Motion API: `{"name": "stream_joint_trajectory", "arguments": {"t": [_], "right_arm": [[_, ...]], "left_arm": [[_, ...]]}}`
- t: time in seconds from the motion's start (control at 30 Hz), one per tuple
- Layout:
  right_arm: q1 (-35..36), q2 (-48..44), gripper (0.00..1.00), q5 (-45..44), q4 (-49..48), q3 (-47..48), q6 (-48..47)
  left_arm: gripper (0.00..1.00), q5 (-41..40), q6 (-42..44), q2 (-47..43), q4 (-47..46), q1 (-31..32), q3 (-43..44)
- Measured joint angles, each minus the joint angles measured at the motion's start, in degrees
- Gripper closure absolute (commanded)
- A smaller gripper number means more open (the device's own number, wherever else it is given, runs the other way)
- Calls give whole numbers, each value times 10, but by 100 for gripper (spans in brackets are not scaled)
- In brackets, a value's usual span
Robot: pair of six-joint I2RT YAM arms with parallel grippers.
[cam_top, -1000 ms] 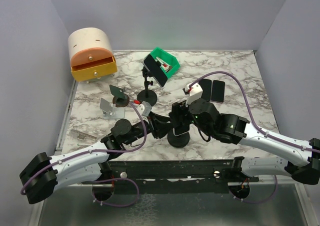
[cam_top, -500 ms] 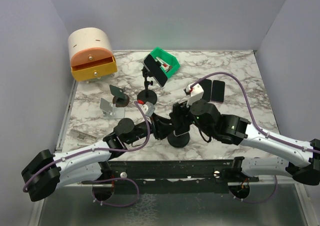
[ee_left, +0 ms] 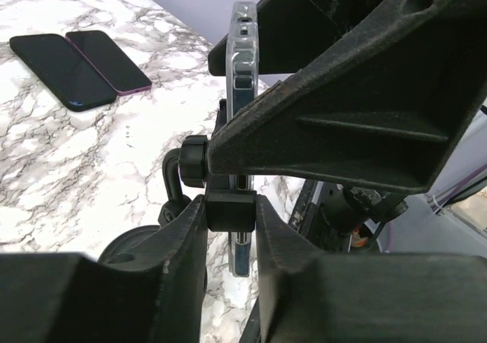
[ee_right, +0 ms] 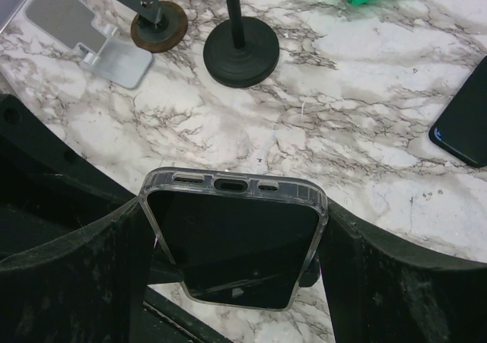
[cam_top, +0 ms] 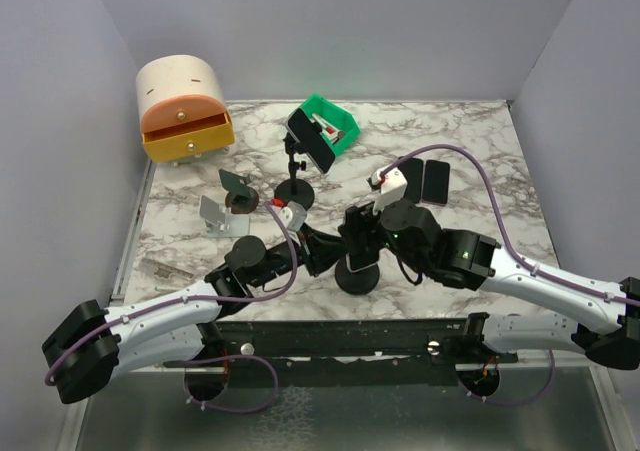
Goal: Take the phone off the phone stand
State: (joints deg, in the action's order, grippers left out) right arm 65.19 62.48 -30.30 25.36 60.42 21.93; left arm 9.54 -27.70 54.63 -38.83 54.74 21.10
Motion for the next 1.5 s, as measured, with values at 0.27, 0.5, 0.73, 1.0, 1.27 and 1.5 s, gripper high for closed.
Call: {"name": "stream_joint_trajectory", "arguments": {"t": [0.27,0.5,0.73,1.0,1.27,1.5], "right_arm": [[2,-6,100,-3,-5,-7,6],[10,-15,100,1,-29,-24,21],[12,-22,100,3,-39,-34,38],[12,-23,100,1,-37,-34,54],[13,-26,100,-7,-40,-41,71],[15,-43,100,-11,-50,-57,89]], "left_arm": [[100,-9,1,-17,-3,-2,-15],[100,-21,-9,-38,-51,2,-52],[100,-29,-23,-41,-98,2,-77],[100,-39,-27,-48,-99,5,-81],[100,-51,-42,-48,-110,7,-87],[100,-59,-61,-48,-126,9,-95]]}}
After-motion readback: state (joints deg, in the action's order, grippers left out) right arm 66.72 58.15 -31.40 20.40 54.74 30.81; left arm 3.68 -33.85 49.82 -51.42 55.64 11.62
